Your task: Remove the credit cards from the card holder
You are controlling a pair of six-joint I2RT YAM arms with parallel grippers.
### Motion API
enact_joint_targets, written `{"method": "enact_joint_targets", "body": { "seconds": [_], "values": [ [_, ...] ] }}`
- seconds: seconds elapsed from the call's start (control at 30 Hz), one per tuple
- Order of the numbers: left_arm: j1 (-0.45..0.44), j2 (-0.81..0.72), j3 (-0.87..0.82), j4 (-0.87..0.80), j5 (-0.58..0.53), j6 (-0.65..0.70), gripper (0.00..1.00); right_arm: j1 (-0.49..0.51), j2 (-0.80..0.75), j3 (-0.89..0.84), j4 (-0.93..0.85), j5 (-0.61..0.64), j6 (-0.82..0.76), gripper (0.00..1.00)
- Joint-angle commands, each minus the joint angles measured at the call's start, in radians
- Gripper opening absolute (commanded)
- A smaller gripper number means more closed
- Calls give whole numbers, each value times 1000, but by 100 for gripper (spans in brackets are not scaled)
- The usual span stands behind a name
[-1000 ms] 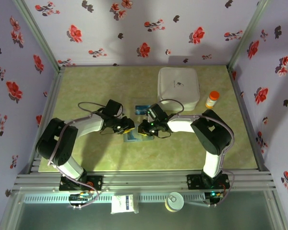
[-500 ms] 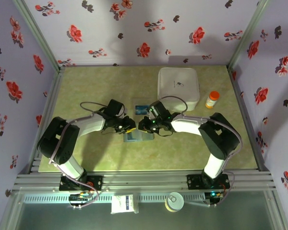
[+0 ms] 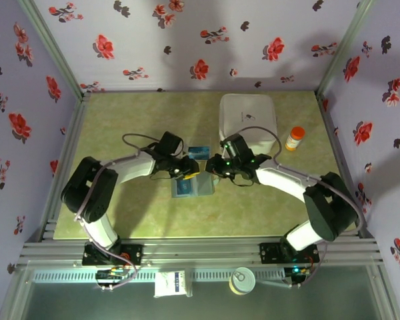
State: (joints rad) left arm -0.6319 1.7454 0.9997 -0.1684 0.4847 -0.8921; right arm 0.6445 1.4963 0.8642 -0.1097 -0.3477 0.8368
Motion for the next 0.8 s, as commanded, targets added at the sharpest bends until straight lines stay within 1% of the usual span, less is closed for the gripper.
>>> {"method": "enact_joint_targets", "body": {
  "seconds": [0.0,0.2,0.33,0.53,0.77],
  "values": [
    [-25,47,56,-19,28,-4,32,-12,-47,-19,-76,49,-41,20],
    [-45,110,107,-16,41,-6,38,-20,-81,-22,-119,69,-54,21],
    [-45,114,114,-19,41,-1,39,-20,-76,-21,-112,58,-50,21],
    [-32,76,96,-37,25,14,38,-17,-38,-12,-64,11,-25,21],
    [16,-20,8,-35,2,22,35,25,30,37,-44,-5,-15,20]
  ]
}}
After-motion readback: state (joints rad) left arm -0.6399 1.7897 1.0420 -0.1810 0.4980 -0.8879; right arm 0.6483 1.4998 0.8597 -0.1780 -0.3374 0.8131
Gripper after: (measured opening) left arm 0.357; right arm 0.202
